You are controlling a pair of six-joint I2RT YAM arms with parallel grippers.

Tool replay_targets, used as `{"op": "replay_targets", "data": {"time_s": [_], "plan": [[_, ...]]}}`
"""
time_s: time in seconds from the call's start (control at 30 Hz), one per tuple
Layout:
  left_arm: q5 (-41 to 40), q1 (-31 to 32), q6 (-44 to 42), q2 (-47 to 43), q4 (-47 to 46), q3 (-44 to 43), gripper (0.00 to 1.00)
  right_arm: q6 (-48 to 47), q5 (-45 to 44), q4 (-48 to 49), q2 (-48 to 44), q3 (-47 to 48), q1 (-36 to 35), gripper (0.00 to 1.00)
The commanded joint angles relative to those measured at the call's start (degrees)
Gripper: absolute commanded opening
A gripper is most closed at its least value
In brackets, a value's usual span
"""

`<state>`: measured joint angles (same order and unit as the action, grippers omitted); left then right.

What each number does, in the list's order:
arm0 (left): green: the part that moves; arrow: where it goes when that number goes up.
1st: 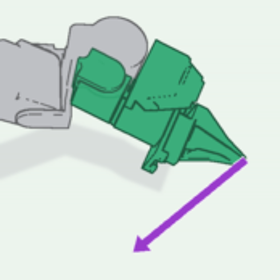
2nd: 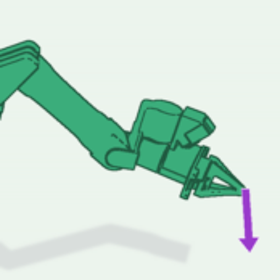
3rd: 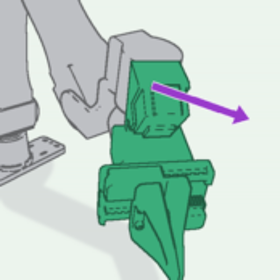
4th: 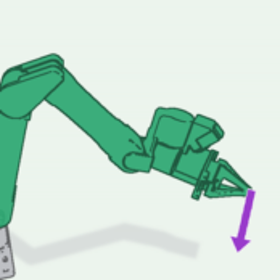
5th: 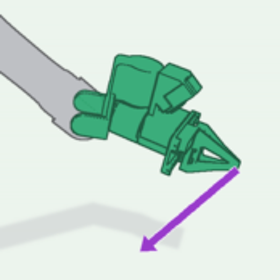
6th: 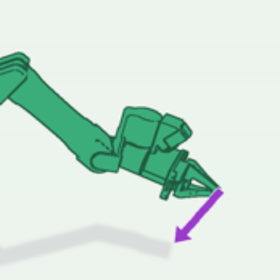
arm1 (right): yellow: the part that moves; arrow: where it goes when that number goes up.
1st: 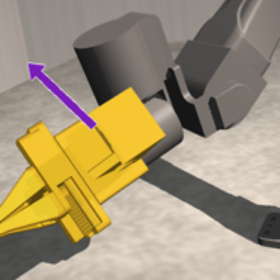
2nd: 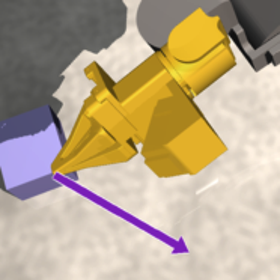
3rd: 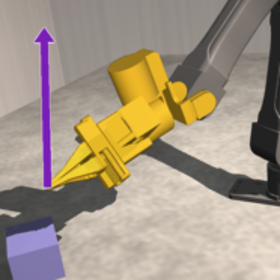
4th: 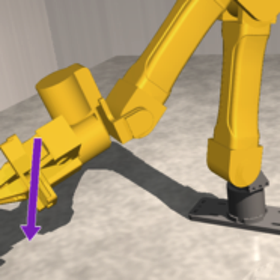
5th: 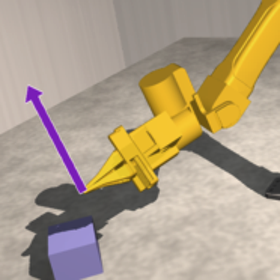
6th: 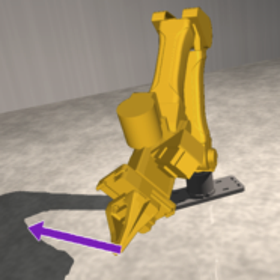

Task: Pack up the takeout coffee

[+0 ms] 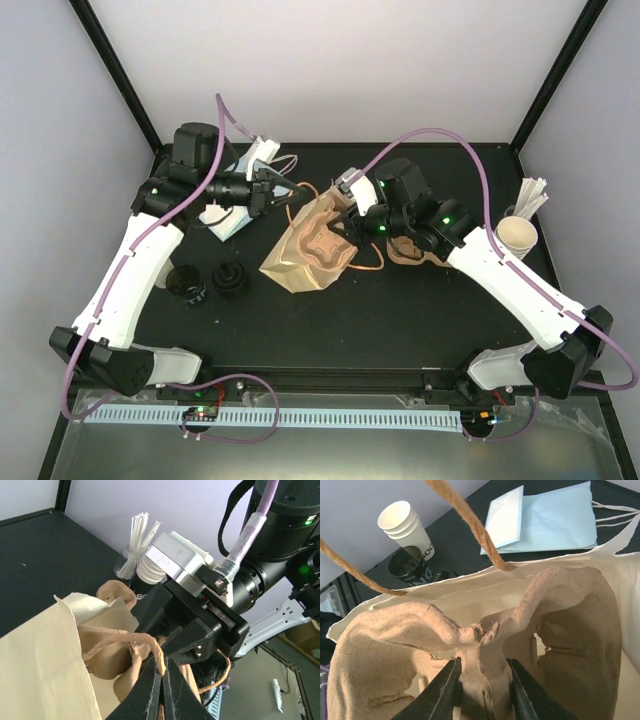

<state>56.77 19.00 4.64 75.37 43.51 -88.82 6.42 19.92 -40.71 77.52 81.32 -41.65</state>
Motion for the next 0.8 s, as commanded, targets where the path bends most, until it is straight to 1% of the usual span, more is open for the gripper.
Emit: {"op": "replay_targets", "data": {"time_s": [0.0,0.33,0.63,0.77], "plan": [[2.4,0.9,-2.2,0.7,1.9,-3.1,0.02,-2.1,-3.6,0.4,-0.9,-1.3,0.3,0.26],[2.9,1.8,-3.2,2.4,3.4,-5.0,0.02,-3.5,-10.0,7.9,-2.5,-8.3,-0.6,0.25],[2.3,2.6,-2.5,2.9,2.1,-5.6,0.02,-3.3,-16.8,18.3,-6.6,-16.2,-5.2,0.25],[2.3,3.3,-1.4,3.3,0.6,-5.7,0.02,-3.1,-21.6,20.3,-6.4,-18.0,-8.7,0.25]]}}
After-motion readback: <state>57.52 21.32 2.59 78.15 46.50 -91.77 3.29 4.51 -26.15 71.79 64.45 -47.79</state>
